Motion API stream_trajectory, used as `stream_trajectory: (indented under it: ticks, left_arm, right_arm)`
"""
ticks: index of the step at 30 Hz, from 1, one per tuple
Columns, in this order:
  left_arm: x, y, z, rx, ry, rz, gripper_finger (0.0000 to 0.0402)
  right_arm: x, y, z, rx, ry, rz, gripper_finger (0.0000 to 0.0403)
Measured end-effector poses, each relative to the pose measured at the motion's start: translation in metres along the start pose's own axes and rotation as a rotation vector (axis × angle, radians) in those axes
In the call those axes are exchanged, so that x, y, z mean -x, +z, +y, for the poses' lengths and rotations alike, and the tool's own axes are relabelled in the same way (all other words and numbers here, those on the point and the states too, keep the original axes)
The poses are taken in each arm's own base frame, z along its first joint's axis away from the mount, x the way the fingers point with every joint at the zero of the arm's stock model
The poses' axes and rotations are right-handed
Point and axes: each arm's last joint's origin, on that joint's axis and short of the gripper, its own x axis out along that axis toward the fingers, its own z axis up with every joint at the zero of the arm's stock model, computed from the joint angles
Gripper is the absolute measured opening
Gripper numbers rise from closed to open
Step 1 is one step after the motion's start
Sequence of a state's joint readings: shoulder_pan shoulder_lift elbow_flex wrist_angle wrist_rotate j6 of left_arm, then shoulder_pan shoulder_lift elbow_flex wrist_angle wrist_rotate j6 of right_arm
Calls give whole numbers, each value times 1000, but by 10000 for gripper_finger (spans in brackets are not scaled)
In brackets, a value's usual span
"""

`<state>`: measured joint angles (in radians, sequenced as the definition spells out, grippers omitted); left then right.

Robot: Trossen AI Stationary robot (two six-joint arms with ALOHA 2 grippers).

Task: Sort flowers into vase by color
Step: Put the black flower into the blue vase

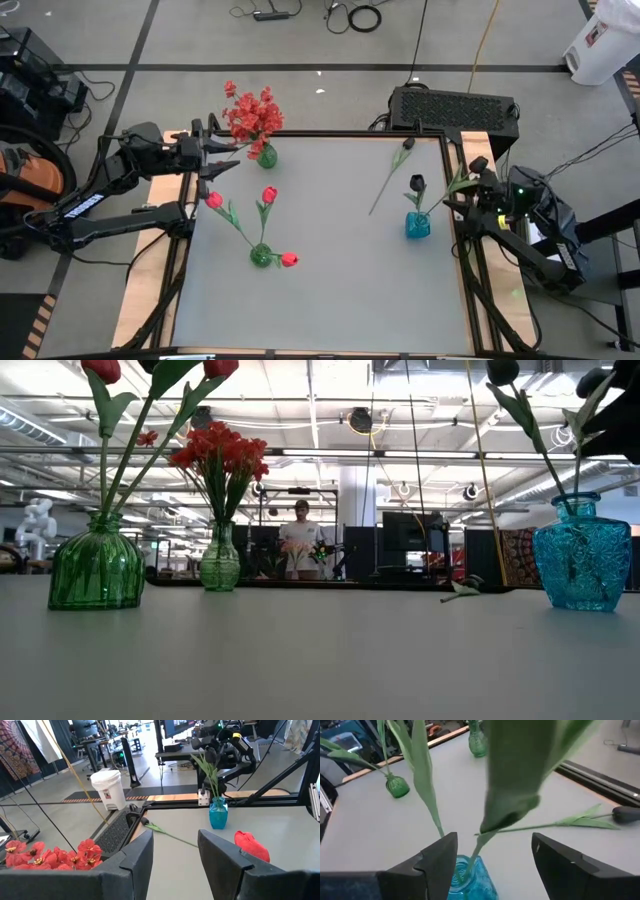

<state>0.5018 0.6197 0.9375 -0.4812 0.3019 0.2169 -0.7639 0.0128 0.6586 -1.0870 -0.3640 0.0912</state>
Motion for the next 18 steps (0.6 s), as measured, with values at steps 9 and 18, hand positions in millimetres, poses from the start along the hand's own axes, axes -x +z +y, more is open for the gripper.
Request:
stream_trajectory:
  ticks: [9,18]
  left_arm:
    - [0,0,0,0,0,0,164]
    - [0,0,0,0,0,0,164]
  right_arm:
    - [38,11,14,91,-48,-60,247]
    - [92,28,28,142,-292,-276,237]
